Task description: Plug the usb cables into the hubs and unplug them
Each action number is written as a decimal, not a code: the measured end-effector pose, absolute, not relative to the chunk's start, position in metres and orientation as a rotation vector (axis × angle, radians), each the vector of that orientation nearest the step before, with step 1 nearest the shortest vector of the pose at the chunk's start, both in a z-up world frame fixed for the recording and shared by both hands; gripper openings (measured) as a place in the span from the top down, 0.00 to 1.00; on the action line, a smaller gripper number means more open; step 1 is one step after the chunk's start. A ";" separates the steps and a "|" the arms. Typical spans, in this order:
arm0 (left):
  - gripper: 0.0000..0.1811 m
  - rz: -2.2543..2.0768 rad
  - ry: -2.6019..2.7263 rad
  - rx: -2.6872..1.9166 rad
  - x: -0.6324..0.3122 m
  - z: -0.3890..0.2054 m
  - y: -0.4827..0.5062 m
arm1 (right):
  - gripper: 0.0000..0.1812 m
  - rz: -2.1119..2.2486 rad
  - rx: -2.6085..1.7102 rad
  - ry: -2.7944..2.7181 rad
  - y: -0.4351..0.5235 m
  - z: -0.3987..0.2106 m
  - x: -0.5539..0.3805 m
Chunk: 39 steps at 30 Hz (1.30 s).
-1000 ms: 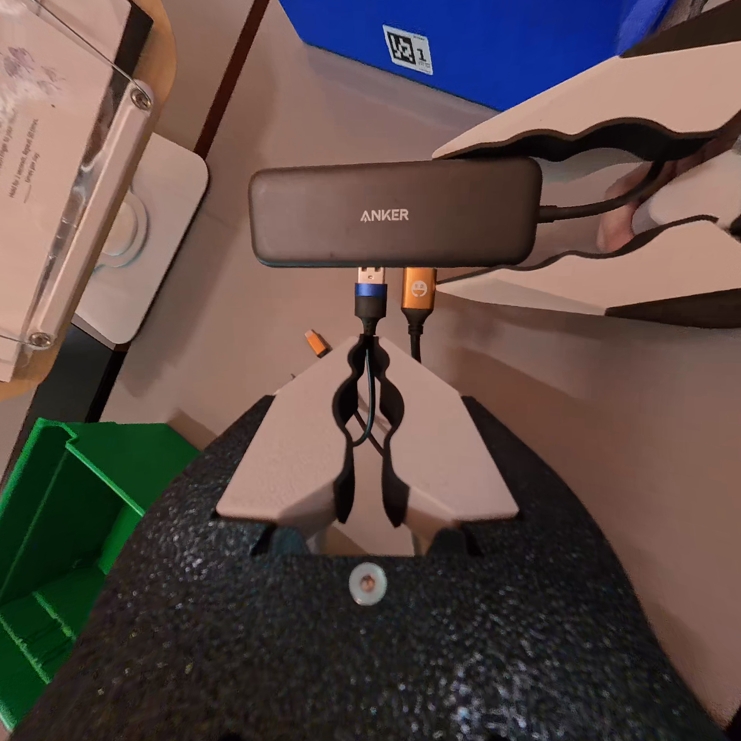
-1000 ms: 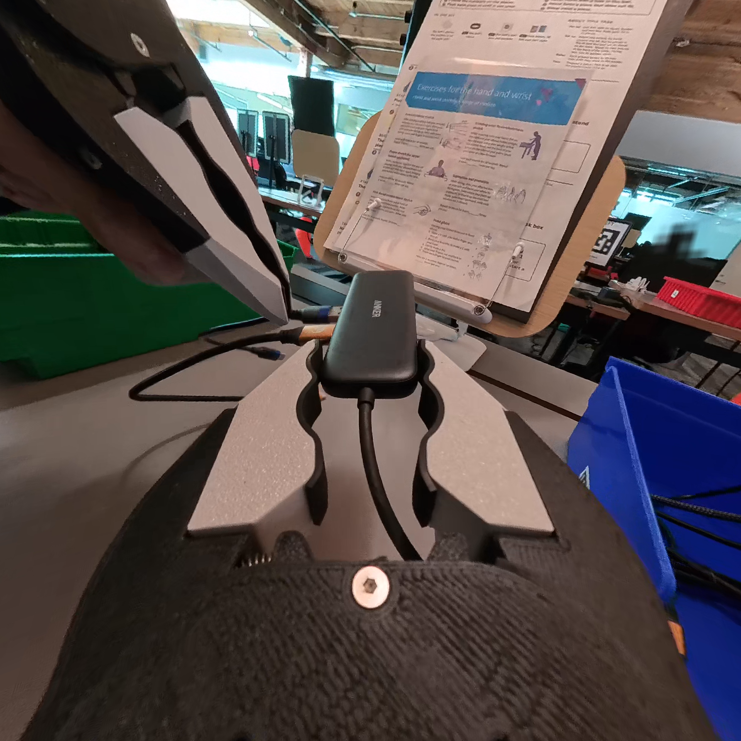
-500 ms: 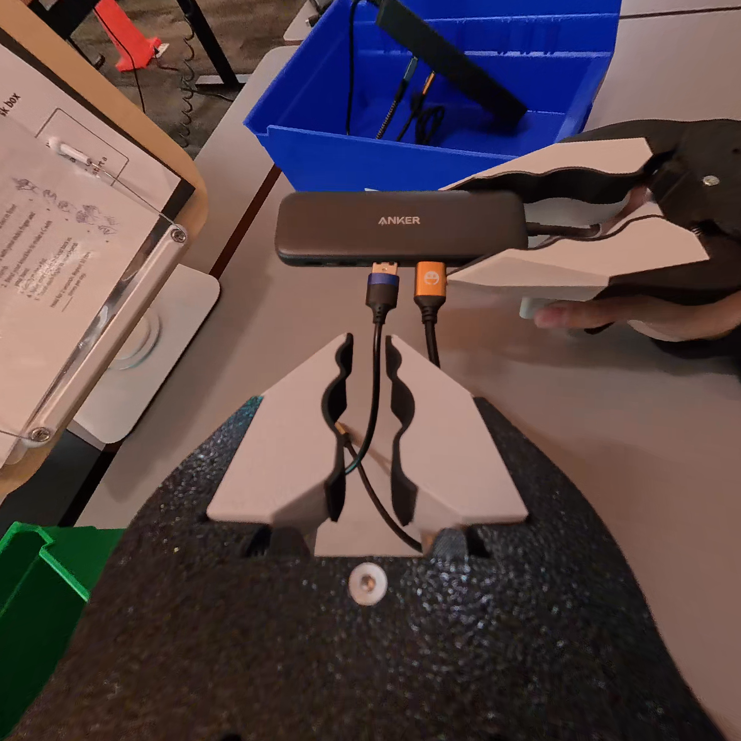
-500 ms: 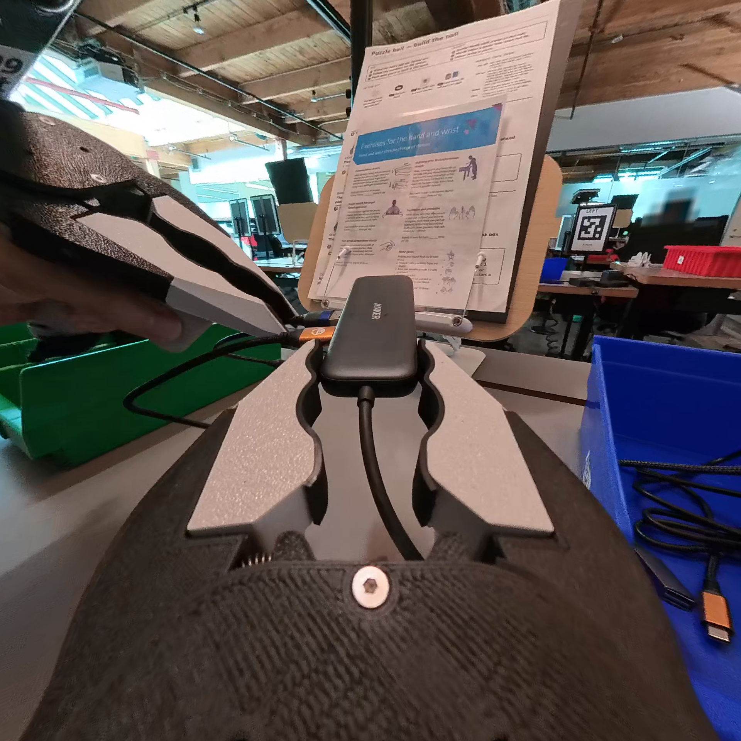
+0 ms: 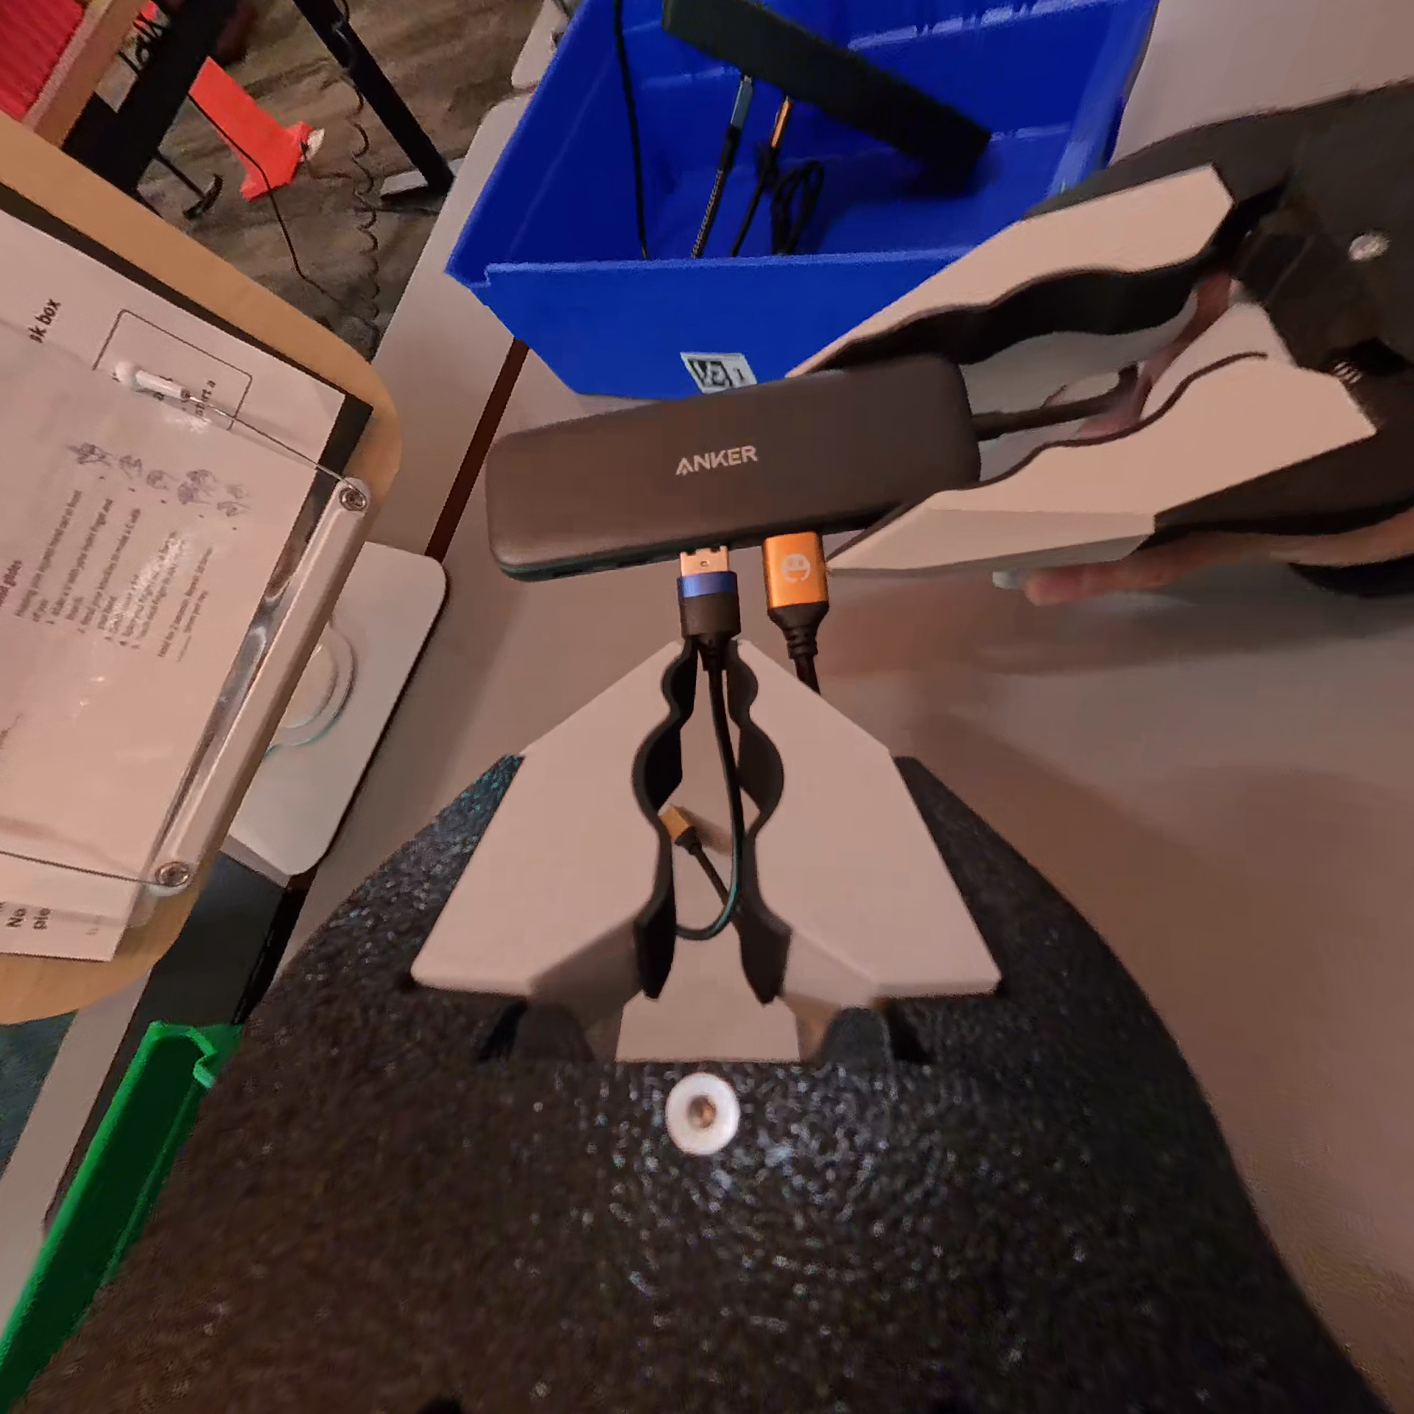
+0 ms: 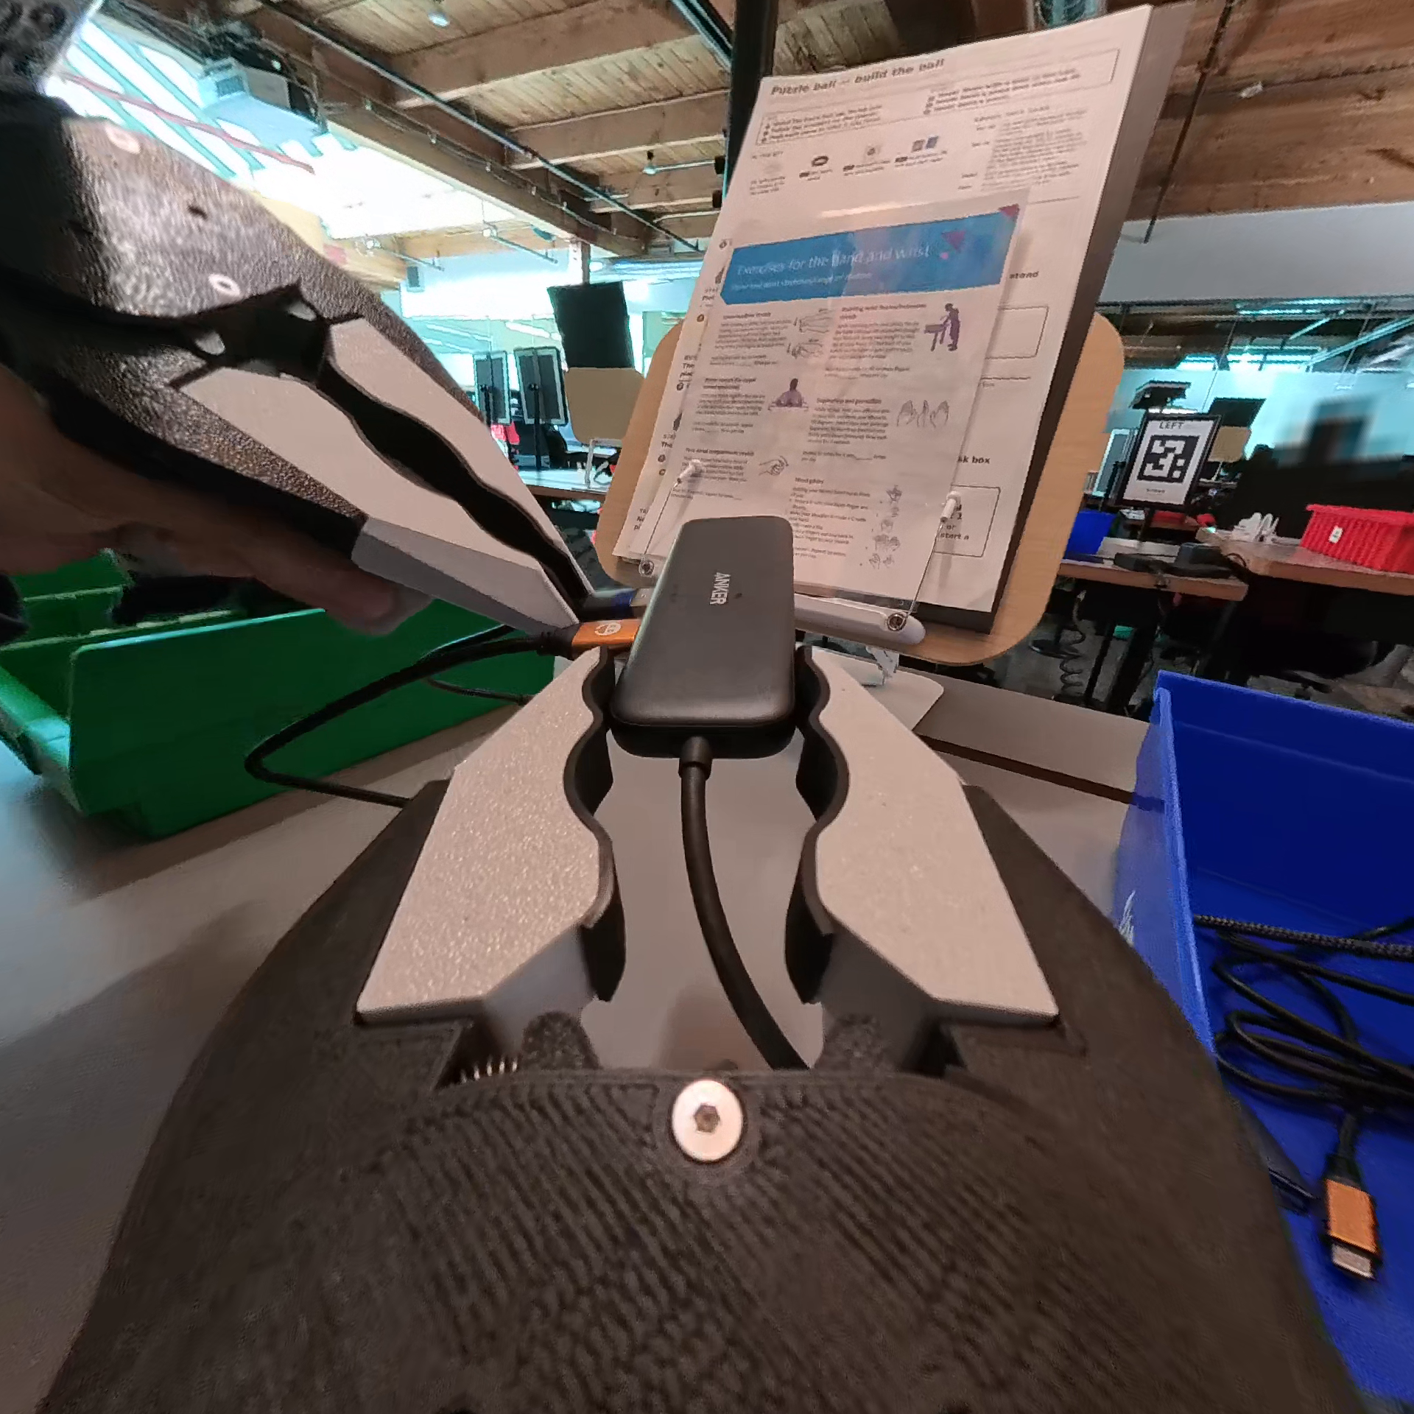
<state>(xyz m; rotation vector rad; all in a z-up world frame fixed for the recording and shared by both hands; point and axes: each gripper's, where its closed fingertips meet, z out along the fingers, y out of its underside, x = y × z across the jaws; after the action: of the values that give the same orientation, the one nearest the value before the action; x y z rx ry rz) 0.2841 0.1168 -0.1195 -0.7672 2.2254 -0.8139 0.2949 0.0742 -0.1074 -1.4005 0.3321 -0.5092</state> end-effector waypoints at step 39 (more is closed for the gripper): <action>0.87 -1.026 1.865 -0.942 0.260 -0.042 0.195 | 0.75 -1.591 -1.552 0.339 -0.106 0.062 0.410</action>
<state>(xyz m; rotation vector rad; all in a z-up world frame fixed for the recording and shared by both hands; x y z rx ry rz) 0.2604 0.1948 -0.0420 -0.9416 1.8652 -1.0261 0.4100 -0.1062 0.0624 -1.5518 0.3387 -1.5915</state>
